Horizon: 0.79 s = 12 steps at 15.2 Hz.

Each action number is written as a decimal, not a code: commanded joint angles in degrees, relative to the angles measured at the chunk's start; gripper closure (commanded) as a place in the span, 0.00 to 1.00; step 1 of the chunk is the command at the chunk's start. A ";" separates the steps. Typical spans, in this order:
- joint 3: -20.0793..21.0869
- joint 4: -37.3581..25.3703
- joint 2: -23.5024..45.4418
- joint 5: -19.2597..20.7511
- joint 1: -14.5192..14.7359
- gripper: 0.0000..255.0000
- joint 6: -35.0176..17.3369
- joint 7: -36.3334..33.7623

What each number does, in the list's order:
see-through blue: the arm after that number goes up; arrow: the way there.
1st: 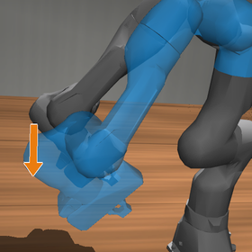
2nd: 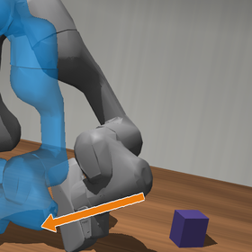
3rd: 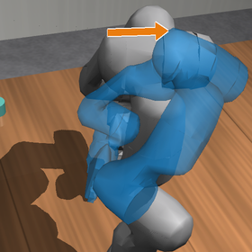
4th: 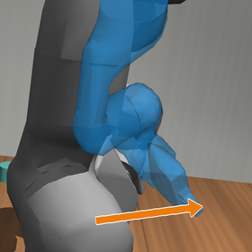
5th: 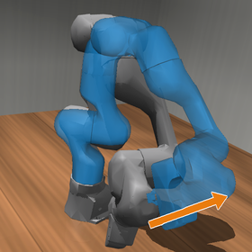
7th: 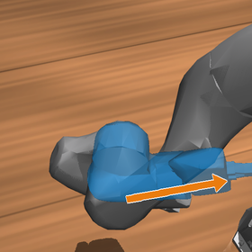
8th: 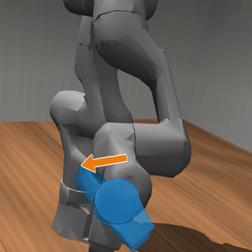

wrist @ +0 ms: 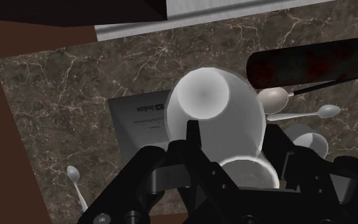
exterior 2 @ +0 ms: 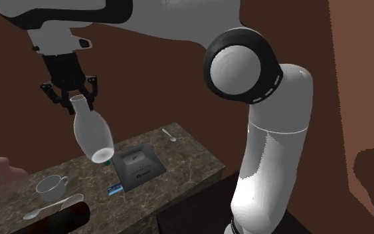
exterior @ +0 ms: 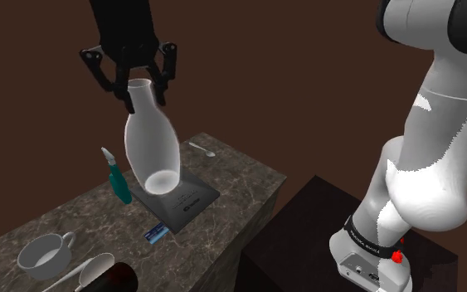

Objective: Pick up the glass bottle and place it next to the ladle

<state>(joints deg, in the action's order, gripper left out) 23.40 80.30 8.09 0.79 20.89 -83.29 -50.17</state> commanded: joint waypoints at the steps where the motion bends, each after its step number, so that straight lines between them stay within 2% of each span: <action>1: 1.22 -4.79 4.18 1.62 2.28 1.00 0.84 -3.24; 3: 2.14 -9.95 8.16 3.27 4.83 1.00 2.29 -6.11; 12: 1.79 0.59 5.58 2.15 3.66 1.00 -5.85 -5.37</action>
<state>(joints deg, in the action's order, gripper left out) 25.22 79.51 14.10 3.11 24.74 -88.09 -55.66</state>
